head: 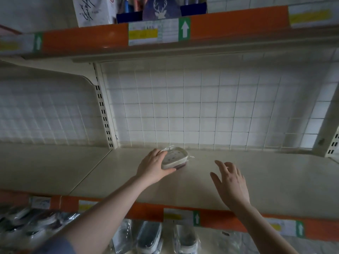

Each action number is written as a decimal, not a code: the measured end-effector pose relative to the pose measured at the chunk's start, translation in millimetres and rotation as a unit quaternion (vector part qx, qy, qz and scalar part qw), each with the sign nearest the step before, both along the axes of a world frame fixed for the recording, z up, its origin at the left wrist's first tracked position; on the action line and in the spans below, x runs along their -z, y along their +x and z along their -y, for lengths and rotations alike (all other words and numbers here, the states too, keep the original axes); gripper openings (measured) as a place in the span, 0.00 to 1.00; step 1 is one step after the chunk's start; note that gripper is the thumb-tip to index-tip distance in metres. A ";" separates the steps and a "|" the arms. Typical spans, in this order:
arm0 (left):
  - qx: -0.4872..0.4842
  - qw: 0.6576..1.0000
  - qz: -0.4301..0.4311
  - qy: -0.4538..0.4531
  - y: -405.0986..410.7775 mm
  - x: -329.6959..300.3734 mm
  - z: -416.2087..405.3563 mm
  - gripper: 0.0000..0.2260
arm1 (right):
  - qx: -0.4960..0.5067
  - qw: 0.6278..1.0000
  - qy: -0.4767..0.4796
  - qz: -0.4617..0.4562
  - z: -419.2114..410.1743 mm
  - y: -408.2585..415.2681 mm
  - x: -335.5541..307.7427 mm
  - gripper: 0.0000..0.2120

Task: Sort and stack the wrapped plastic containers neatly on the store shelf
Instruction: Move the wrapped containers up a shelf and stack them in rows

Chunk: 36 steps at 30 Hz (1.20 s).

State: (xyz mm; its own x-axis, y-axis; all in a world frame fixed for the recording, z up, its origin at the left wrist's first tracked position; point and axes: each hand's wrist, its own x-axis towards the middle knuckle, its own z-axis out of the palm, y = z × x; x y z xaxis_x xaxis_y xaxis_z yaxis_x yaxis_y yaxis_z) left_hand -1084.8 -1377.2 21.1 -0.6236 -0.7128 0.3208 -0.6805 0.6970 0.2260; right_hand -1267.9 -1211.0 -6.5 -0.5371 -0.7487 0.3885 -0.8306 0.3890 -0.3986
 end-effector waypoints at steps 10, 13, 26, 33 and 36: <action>0.026 0.999 0.042 -0.011 -33.4 17.7 33.5 0.28 | 0.024 0.998 -0.032 -0.051 9.4 -9.6 15.0 0.22; 0.027 0.997 0.056 -0.033 -33.9 12.5 37.8 0.26 | 0.033 0.998 -0.026 -0.048 10.2 -11.0 15.4 0.23; 0.041 0.887 -0.186 0.420 -9.3 -11.9 57.5 0.13 | 0.042 0.995 -0.033 -0.085 10.8 -8.5 15.4 0.21; -0.008 0.900 -0.263 0.347 -1.0 1.0 69.5 0.12 | 0.042 0.992 -0.040 -0.113 11.5 -8.8 17.4 0.21; -0.066 0.926 -0.187 0.321 -3.7 0.2 64.1 0.14 | 0.043 0.992 -0.038 -0.112 11.7 -8.9 18.0 0.21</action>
